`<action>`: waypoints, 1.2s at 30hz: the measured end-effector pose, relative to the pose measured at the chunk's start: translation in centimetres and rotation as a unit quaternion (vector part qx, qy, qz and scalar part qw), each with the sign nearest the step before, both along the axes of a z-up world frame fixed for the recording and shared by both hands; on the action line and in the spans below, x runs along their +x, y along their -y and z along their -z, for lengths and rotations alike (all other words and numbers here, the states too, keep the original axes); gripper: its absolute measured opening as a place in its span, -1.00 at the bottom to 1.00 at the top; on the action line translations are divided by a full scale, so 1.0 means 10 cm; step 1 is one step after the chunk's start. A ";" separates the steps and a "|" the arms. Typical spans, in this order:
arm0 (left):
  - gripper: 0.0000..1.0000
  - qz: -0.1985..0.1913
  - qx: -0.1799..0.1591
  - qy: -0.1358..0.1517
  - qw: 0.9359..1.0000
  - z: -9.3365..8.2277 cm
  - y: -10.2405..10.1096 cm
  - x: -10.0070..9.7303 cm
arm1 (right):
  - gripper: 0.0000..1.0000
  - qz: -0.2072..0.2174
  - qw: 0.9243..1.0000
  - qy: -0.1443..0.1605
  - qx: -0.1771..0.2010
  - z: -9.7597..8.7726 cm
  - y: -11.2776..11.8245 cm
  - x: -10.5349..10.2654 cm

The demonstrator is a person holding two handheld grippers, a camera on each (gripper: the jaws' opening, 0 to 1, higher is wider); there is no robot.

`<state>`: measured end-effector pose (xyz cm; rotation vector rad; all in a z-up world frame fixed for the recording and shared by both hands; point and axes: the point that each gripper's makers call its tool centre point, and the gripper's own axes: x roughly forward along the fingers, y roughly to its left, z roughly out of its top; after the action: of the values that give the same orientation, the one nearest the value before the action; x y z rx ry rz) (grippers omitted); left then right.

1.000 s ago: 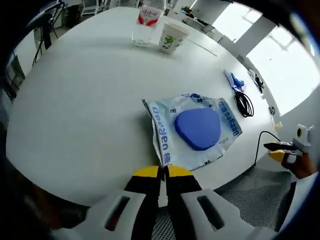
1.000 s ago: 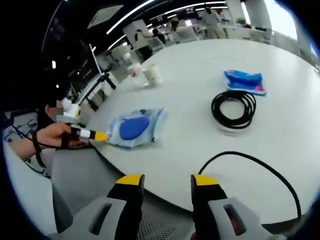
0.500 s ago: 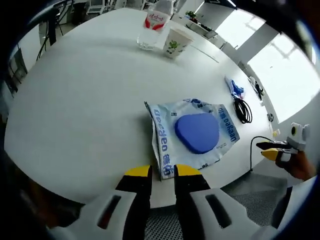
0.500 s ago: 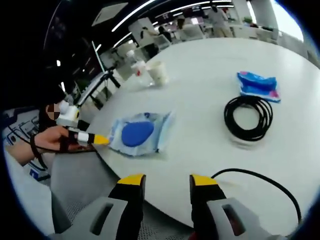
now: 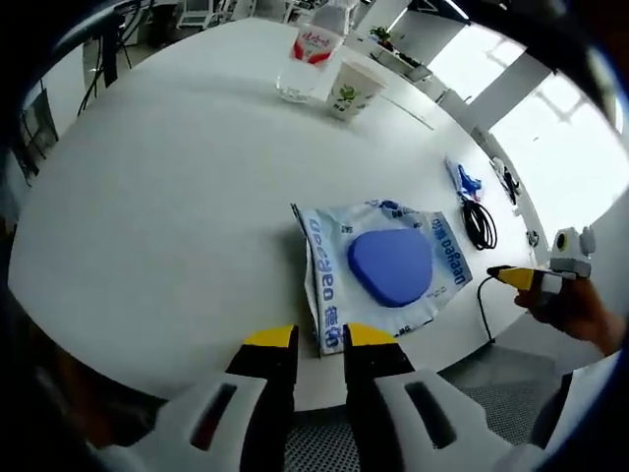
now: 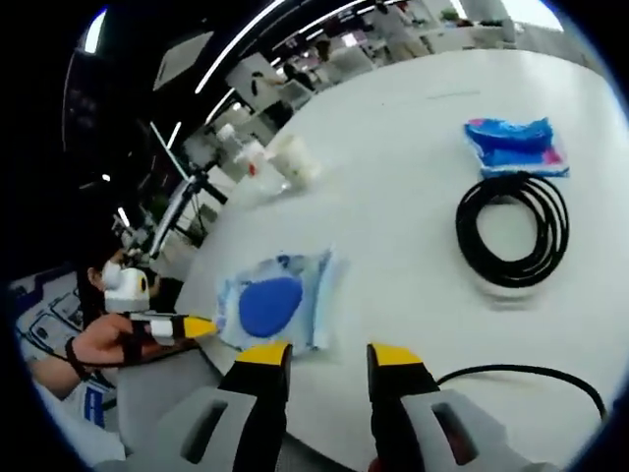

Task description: Arrange the tabletop items into an orderly group along one side of the table until the central work area is clear of visible clutter.

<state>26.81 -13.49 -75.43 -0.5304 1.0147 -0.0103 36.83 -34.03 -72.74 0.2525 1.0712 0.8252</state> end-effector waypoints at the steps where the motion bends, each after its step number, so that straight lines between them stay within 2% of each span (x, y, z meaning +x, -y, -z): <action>1: -0.70 -0.002 -0.003 0.000 1.000 0.00 0.01 0.00 | -0.42 -0.002 1.000 -0.002 -0.001 0.02 -0.02 0.00; 9: -0.72 -0.010 -0.005 0.001 1.000 0.00 0.00 0.00 | -0.44 -0.008 1.000 -0.019 -0.009 0.14 -0.17 0.02; 13: -0.73 -0.024 -0.018 0.000 1.000 0.02 0.00 0.01 | -0.45 -0.009 1.000 -0.026 -0.012 0.20 -0.22 0.04; 21: -0.76 -0.038 -0.029 -0.002 0.999 0.05 0.03 0.02 | -0.48 -0.002 0.999 -0.042 -0.010 0.25 -0.35 0.07; 26: -0.78 -0.047 -0.037 0.000 0.998 0.05 0.10 0.04 | -0.53 -0.016 0.999 -0.041 -0.011 0.25 -0.48 0.05; 29: -0.80 -0.045 -0.036 -0.001 0.998 0.05 0.12 0.03 | -0.70 -0.028 0.999 -0.037 -0.017 0.26 -0.51 0.03; 30: -0.83 -0.044 -0.033 -0.001 0.998 0.06 0.11 0.02 | -0.77 -0.038 0.999 -0.025 -0.027 0.26 -0.48 0.03; 31: -1.00 -0.040 -0.029 0.000 0.999 0.05 0.11 0.02 | -0.82 -0.042 0.998 -0.017 -0.031 0.26 -0.47 0.04; 33: -1.00 -0.044 -0.026 0.012 0.999 0.01 0.09 0.04 | -0.97 -0.043 0.998 -0.015 -0.032 0.25 -0.45 0.04; 36: -1.00 -0.023 -0.026 0.019 0.999 -0.03 0.15 0.09 | -0.99 -0.038 0.999 -0.014 -0.026 0.22 -0.42 0.06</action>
<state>27.69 -14.94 -75.10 -0.5985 0.9674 -0.0057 37.47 -29.86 -74.95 0.1808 1.1322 0.8639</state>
